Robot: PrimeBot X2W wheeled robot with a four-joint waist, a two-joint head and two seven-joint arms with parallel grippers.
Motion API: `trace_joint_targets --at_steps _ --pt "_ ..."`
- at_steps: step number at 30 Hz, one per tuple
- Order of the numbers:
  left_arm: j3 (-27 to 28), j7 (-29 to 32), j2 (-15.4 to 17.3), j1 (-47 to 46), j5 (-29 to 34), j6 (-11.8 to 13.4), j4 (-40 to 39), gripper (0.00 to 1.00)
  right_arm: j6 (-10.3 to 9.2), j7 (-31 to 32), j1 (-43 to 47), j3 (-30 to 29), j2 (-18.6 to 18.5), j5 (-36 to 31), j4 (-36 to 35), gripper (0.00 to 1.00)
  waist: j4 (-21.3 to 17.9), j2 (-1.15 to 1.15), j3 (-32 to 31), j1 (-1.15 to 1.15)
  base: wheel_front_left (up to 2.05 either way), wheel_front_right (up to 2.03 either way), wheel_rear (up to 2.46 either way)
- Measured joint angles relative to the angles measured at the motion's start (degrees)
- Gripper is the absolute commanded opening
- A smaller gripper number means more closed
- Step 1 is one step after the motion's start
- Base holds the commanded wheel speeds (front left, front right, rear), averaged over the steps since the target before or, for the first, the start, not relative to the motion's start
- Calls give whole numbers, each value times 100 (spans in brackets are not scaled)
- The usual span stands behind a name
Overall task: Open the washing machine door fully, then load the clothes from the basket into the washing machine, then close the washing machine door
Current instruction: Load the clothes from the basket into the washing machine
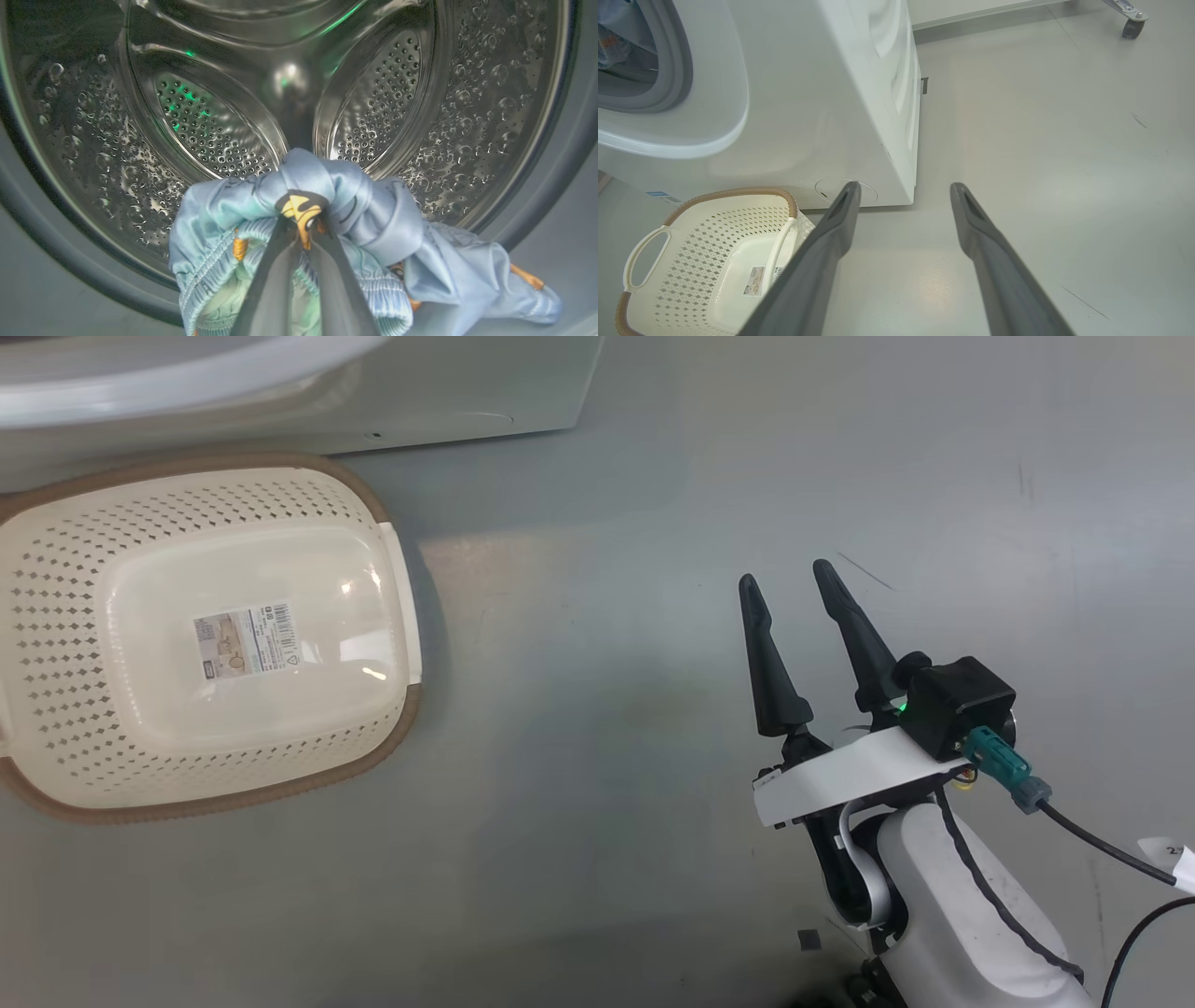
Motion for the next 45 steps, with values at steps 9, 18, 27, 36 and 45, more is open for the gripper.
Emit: trace_joint_targets --at_steps 9,18,27,36,45 --pt "-178 393 129 -396 -112 0 10 0 -7 0 2 40 1 97 -120 100 -176 0 257 0 0 0 0" --pt "-204 745 312 -1014 -187 0 24 0 -16 0 16 122 2 148 -218 100 -258 0 636 0 0 0 0" --pt "-182 844 544 -1635 -193 0 82 0 -57 0 16 224 5 191 -221 100 -342 0 974 0 0 0 0" --pt "-357 834 588 -2296 -119 0 140 0 -58 0 16 297 5 197 -223 100 -454 0 1034 0 0 0 0" --pt "-511 999 708 -2635 -115 0 301 0 -64 0 119 492 8 250 -234 100 -566 0 1090 0 0 0 0"
